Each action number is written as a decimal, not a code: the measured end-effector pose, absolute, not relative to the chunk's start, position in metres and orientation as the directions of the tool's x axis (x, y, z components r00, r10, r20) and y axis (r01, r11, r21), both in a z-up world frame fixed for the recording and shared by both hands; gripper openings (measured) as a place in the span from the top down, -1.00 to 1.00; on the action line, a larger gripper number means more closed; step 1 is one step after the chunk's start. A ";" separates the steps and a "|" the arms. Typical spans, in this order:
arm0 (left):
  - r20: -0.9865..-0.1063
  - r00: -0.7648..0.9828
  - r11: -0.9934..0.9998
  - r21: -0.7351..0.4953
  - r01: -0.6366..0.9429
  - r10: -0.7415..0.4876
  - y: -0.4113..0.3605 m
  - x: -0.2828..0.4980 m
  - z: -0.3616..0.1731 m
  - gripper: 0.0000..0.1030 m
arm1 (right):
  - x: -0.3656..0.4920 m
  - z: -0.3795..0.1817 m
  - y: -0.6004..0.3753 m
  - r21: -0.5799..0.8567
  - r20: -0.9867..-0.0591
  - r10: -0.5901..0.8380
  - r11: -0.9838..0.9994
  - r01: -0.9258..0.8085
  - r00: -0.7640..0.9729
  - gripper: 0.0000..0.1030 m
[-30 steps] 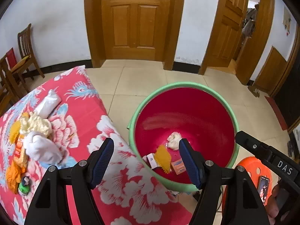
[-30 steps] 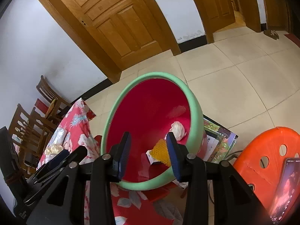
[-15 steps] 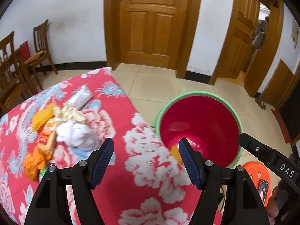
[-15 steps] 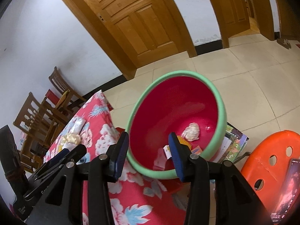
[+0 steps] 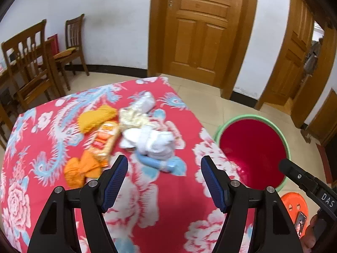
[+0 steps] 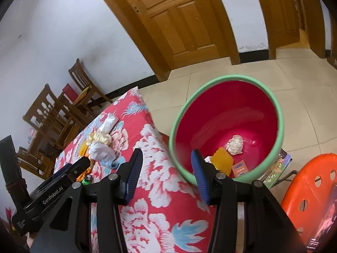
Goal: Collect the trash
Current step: 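Move both tools back over the table toward the remaining items, then grasp the white cloth bundle with the right tool while the left tool grasps the orange mesh bag, then carry the white cloth and orange mesh bag over the bucket with both tools, then open the left tool to drop the orange mesh bag while the right tool releases the white cloth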
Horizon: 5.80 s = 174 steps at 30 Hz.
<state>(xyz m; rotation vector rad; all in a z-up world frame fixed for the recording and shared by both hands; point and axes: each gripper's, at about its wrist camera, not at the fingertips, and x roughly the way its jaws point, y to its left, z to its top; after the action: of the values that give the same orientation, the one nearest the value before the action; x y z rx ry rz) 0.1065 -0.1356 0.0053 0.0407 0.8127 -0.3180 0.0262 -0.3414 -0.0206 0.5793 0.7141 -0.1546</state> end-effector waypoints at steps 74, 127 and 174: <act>-0.809 0.578 0.993 -0.121 0.009 -0.104 -0.007 0.160 -0.063 -0.41 | 0.174 -0.060 -0.204 0.320 -0.745 0.227 0.947 0.038 0.627 0.35; -0.651 0.691 0.950 -0.214 0.229 -0.313 -0.059 0.090 0.029 0.58 | 0.050 0.018 -0.261 0.404 -0.592 0.211 0.913 0.060 0.778 0.72; -0.762 0.488 0.839 -0.129 0.529 -0.425 -0.268 0.109 -0.029 0.56 | 0.016 -0.057 -0.419 0.412 -0.733 -0.001 0.796 0.444 0.681 0.66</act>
<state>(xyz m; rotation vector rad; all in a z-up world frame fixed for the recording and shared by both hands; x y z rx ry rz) 0.1094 -0.2677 -0.0291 0.1286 0.8882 -0.5818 0.0160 -0.4187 -0.0568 0.6126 0.7920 -0.2681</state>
